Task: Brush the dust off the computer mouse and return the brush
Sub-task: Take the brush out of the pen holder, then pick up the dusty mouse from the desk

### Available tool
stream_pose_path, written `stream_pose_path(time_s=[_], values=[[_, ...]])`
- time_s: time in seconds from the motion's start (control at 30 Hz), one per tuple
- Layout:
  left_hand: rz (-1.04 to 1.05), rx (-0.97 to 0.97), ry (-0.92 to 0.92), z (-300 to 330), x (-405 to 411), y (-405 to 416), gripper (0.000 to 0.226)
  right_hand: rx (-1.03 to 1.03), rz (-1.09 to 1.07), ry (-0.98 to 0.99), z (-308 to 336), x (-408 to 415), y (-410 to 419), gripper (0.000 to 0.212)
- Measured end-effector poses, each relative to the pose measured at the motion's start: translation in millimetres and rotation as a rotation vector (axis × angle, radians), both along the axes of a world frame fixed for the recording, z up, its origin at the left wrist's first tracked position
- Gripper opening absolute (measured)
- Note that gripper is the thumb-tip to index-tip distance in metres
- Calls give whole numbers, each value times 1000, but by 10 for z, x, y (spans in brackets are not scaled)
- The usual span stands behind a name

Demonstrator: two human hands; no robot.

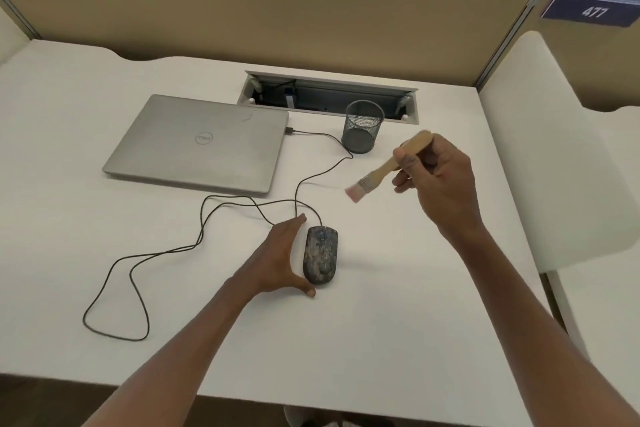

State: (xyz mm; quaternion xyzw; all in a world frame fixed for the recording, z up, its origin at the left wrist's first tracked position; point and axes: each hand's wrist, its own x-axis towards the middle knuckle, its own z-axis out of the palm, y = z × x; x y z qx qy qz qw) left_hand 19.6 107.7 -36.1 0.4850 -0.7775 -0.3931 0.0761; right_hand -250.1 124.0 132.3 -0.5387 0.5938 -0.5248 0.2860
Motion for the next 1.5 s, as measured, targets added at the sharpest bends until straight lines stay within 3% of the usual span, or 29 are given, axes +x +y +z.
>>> stream_pose_path(time_s=[0.37, 0.67, 1.5], values=[[-63, -59, -80, -45, -15, -50, 160, 58, -3, -56, -61, 38, 259, 15], [-37, -110, -90, -94, -44, -70, 151, 66, -32, -49, -85, -6, 319, 16], [79, -146, 106, -94, -74, 103, 124, 86, -94, 6, -148, -14, 624, 16]])
